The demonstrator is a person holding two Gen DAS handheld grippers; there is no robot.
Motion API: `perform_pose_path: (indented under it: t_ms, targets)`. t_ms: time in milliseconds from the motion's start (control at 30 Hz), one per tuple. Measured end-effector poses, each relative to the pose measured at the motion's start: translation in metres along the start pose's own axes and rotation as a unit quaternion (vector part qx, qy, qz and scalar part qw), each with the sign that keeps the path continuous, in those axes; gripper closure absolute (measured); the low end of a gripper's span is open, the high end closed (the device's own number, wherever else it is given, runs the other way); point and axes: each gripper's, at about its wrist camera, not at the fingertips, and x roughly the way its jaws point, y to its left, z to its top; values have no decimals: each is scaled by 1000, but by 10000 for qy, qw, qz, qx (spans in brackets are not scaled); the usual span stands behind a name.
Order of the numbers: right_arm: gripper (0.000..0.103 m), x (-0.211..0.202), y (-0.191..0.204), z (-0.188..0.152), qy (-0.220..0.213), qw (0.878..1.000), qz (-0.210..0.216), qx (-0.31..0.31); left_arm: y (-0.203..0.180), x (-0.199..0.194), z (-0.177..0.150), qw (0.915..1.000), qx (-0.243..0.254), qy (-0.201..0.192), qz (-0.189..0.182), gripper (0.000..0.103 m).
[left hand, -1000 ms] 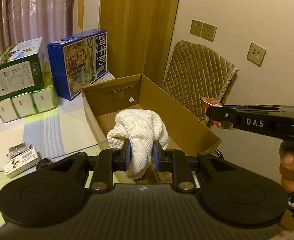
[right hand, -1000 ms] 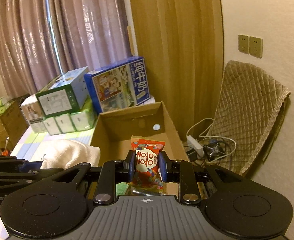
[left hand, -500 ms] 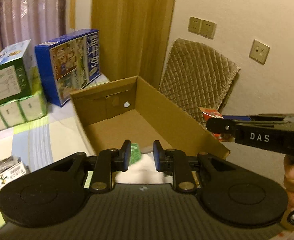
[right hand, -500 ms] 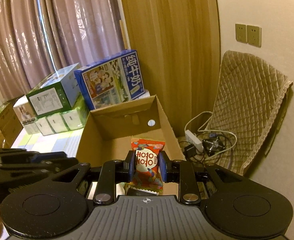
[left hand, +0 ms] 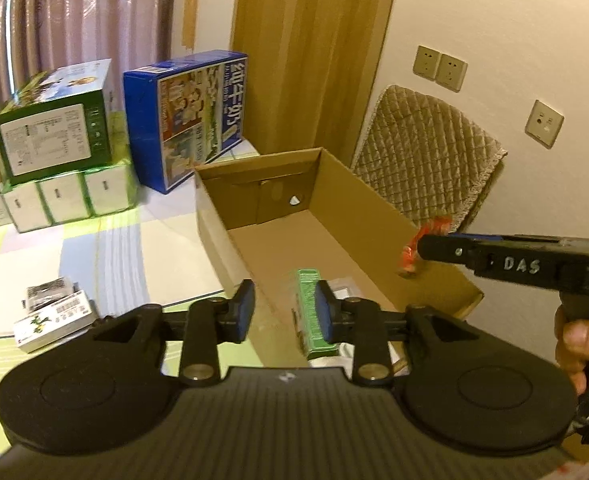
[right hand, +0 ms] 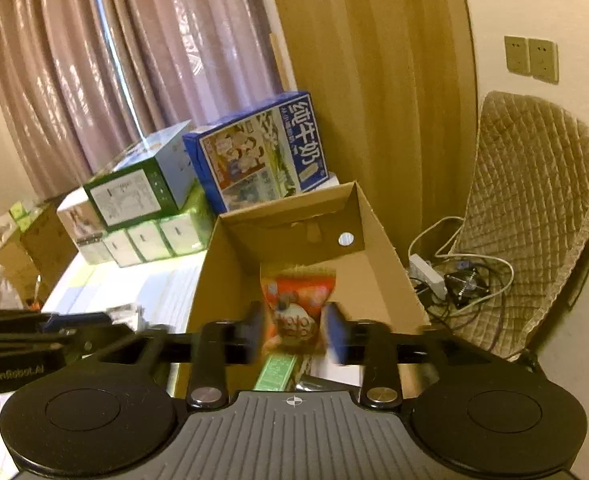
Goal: Organize objects
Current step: 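Open the left tool to drop the towel while the right tool releases the packet, then withdraw both tools from the cardboard box back over the table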
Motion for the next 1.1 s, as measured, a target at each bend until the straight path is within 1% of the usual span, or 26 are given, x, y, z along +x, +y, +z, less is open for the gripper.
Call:
perform_pose_path:
  t_ms: [33, 67, 133, 200, 267, 433, 533, 633, 700, 767, 833, 900, 1000, 1033, 1100]
  targets:
    - [49, -2, -1, 0, -53, 10000, -12, 50, 2, -2, -1, 10000, -22, 13, 27, 65]
    - [48, -4, -2, 0, -82, 9999, -8, 98, 4, -4, -2, 10000, -50, 10, 62, 58]
    - [48, -9, -3, 1, -95, 9999, -8, 140, 8, -9, -5, 9999, -106, -1, 135, 51]
    - [48, -13, -3, 0, -102, 9999, -31, 134, 13, -13, -8, 9998, -159, 16, 157, 49]
    - [48, -18, -3, -1, -116, 9998, -58, 152, 16, -19, -11, 9996, -207, 14, 204, 45]
    - [47, -33, -1, -6, -138, 9996, -23, 259, 24, -37, -22, 9990, -306, -17, 325, 41]
    - [45, -42, 6, -9, -160, 9995, 7, 255, 27, -48, -28, 9985, -373, -41, 388, 32]
    - [41, -49, 15, -13, -154, 9996, 37, 215, 33, -60, -34, 9978, -530, -64, 388, 25]
    - [37, -53, 23, -16, -127, 9998, 35, 170, 36, -68, -37, 9975, -544, -88, 440, 24]
    - [32, -57, 31, -20, -108, 9998, 50, 126, 38, -76, -40, 9971, -514, -117, 543, 15]
    - [26, -59, 38, -23, -68, 9999, 100, 80, 40, -85, -43, 9963, -466, -196, 696, 12]
    - [19, -61, 46, -26, -35, 9999, 154, 25, 42, -92, -45, 9957, -438, -252, 779, 9]
    - [12, -62, 60, -30, 1, 9997, 201, -104, 48, -103, -48, 9946, -446, -301, 886, 5]
    - [11, -62, 64, -32, 6, 9997, 210, -146, 50, -107, -49, 9940, -452, -316, 940, 2]
    - [6, -63, 72, -34, 14, 9995, 237, -199, 55, -114, -51, 9934, -462, -337, 997, 1]
